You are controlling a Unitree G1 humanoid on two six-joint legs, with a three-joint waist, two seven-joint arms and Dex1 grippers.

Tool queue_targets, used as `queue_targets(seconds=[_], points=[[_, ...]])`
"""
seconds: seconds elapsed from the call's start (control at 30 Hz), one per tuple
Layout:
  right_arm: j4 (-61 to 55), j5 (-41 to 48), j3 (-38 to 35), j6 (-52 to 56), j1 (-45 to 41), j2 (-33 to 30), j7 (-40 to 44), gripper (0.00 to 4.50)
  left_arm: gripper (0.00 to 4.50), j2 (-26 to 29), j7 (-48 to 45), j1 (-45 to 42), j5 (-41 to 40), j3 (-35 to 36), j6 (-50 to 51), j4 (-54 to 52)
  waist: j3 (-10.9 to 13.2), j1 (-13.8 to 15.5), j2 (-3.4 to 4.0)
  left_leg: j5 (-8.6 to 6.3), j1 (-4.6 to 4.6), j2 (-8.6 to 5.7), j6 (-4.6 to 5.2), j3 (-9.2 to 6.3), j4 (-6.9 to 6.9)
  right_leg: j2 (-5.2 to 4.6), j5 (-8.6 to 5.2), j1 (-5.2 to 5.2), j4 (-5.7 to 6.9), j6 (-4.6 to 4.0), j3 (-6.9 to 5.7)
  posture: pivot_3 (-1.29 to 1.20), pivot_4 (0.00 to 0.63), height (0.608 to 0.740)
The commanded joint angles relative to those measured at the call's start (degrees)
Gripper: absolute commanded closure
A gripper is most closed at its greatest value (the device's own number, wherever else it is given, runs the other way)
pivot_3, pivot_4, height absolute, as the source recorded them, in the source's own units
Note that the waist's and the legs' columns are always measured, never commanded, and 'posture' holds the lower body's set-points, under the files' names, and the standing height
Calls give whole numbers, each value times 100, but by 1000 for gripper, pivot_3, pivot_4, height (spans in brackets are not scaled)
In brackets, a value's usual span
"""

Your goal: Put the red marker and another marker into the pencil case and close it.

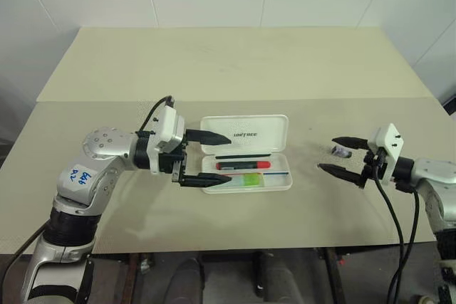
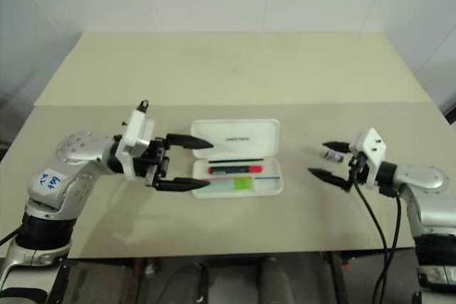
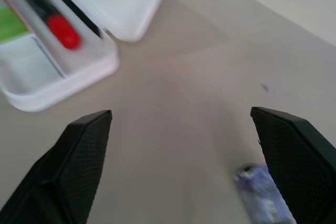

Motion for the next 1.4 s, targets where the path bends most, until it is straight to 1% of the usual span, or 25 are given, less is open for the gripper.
queue_targets(seconds=[0.03, 0.1, 0.37, 0.5, 0.57, 0.63, 0.67, 0.77, 0.8, 0.83, 0.9, 0.93, 1.17, 1.27, 1.4], points=[[901, -259, 45, -481, -476, -61, 253, 0, 493, 17, 134, -121, -162, 111, 46, -256, 0, -14, 0, 0, 0, 0, 0, 1, -1, 2, 2, -1, 0, 3, 3, 0, 150, 740], [1431, -389, 89, -690, -756, -90, 371, 0, 493, 3, 202, -122, -181, 106, 84, -320, 1, -22, 1, 0, 1, 0, 0, 4, 1, 5, 19, -1, 0, 34, 12, 0, 150, 740], [3153, -955, 250, -1371, -1624, -104, 584, 0, 493, 34, 371, -96, -260, 117, 164, -464, 1, -134, 2, 0, 2, 0, -1, 12, 6, 7, 21, 0, -2, 36, 26, 0, 150, 740], [3710, -1190, 326, -1593, -1925, 16, 580, 0, 493, 43, 405, -123, -278, 115, 194, -484, 2, -172, 2, 1, 6, 0, -1, 18, 4, 8, 24, 0, -2, 42, 33, 0, 150, 740], [3906, -1259, 341, -1641, -2016, 72, 596, 419, 445, 62, 405, -135, -289, 125, 205, -491, 2, -175, 2, 1, 9, 1, -1, 19, 2, 11, 27, 0, -2, 48, 36, 0, 150, 740], [4073, -1310, 336, -1686, -2104, 155, 549, 930, 445, 92, 399, -143, -304, 152, 224, -497, 2, -193, 2, 1, 10, 2, -1, 19, 2, 13, 28, 0, -1, 50, 36, 0, 150, 740], [4127, -1308, 317, -1694, -2144, 192, 535, 1343, 445, 103, 399, -142, -310, 160, 228, -500, 2, -206, 2, 1, 11, 2, -1, 21, 4, 13, 29, 1, -1, 50, 39, 0, 150, 740], [4139, -1228, 251, -1655, -2240, 362, 633, 2362, 445, 137, 411, -115, -323, 175, 232, -523, 2, -253, 1, 3, 13, 1, -2, 27, 11, 13, 34, 3, -2, 42, 47, 0, 150, 740], [4126, -1238, 259, -1675, -2241, 397, 659, 2804, 445, 141, 421, -110, -329, 179, 233, -526, 2, -273, 1, 6, 13, 1, -2, 29, 13, 13, 36, 3, -2, 37, 50, 0, 150, 740], [4122, -1247, 259, -1683, -2237, 420, 664, 3116, 445, 146, 426, -103, -333, 180, 231, -530, 2, -287, 1, 8, 14, 1, -1, 31, 12, 14, 38, 3, -2, 33, 52, 0, 150, 740], [4116, -1264, 254, -1702, -2215, 448, 662, 3923, 445, 150, 434, -95, -337, 179, 227, -535, 2, -300, 1, 11, 18, 1, 1, 34, 12, 16, 42, 3, -2, 28, 57, 0, 150, 740], [4110, -1257, 243, -1696, -2203, 460, 667, 4155, 445, 147, 439, -97, -340, 177, 227, -535, 2, -300, 1, 12, 20, 1, 2, 35, 12, 18, 43, 3, -2, 26, 60, 0, 150, 740], [3891, -1232, 209, -1715, -1986, 475, 654, 4183, 445, 155, 422, -48, -333, 158, 200, -558, 2, -294, 1, 15, 20, 1, 4, 37, 10, 20, 45, 2, -3, 24, 67, 0, 150, 740], [3026, -865, 79, -1548, -1709, 472, 982, 4183, 445, 254, 356, 33, -358, 247, 194, -548, 2, -290, 1, 15, 20, 2, 3, 37, 7, 21, 49, 1, -4, 32, 68, 0, 150, 740], [941, -260, 101, -769, -1034, 450, 1209, 4183, 445, 497, 227, 284, -369, 440, 147, -527, 5, -292, 5, 14, 17, 2, 3, 38, 0, 22, 57, -10, 0, 52, 70, 0, 150, 740]])
